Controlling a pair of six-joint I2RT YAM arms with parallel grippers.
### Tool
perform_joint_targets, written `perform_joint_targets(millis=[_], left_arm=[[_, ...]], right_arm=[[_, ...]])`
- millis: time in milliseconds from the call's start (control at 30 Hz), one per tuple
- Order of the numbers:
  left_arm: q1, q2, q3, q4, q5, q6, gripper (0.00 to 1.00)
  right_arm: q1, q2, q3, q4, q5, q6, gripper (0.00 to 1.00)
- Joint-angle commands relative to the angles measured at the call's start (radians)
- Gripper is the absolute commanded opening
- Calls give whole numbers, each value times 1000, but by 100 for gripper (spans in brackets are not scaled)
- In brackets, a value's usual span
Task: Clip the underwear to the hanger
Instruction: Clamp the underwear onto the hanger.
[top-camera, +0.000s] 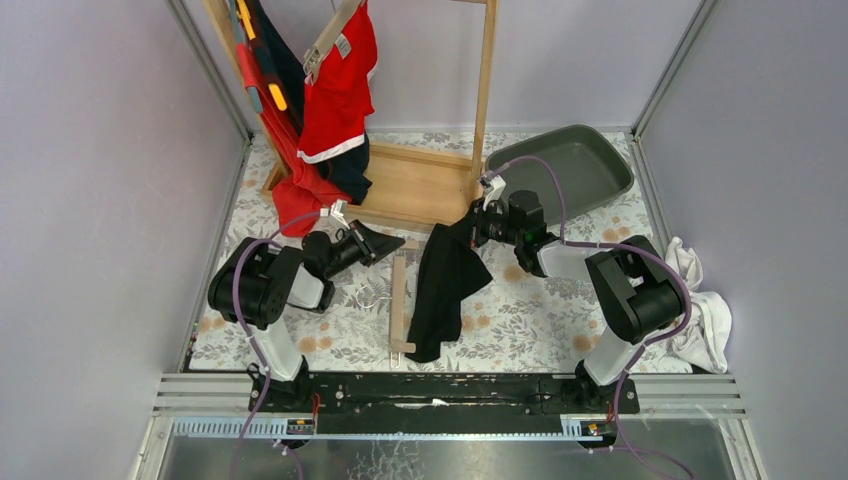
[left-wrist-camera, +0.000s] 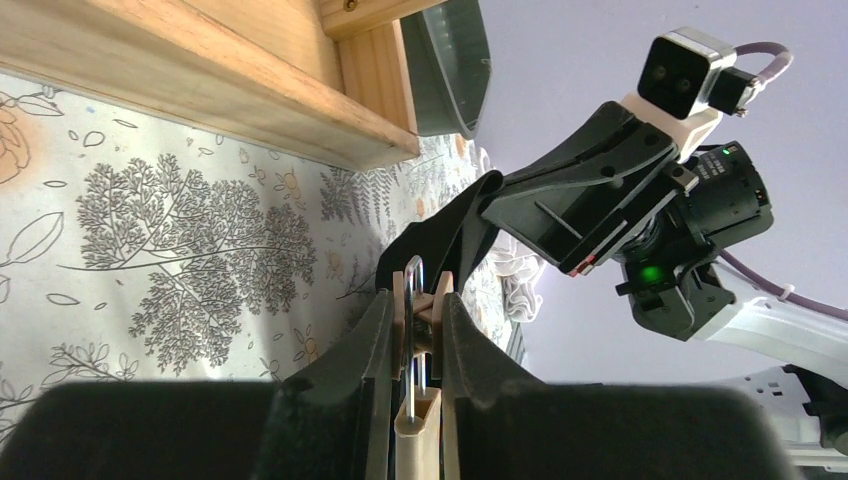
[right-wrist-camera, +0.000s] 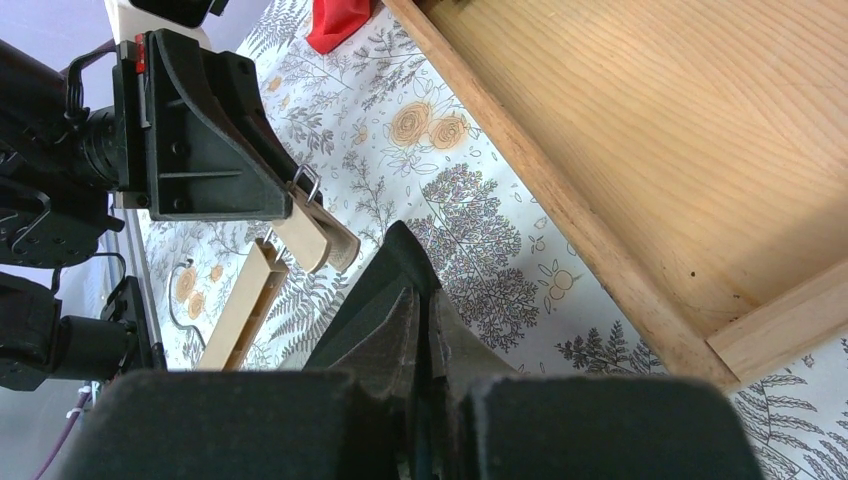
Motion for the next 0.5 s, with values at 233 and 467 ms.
perform_joint_targets(millis=[233,467], left_arm=[[-4,29,9,158,14,-51,0],[-28,36,33,127,-1,-37,0]], right_arm=[[-10,-23,41,53,-33,2,0],[-9,-13,55,49,-39,3,0]])
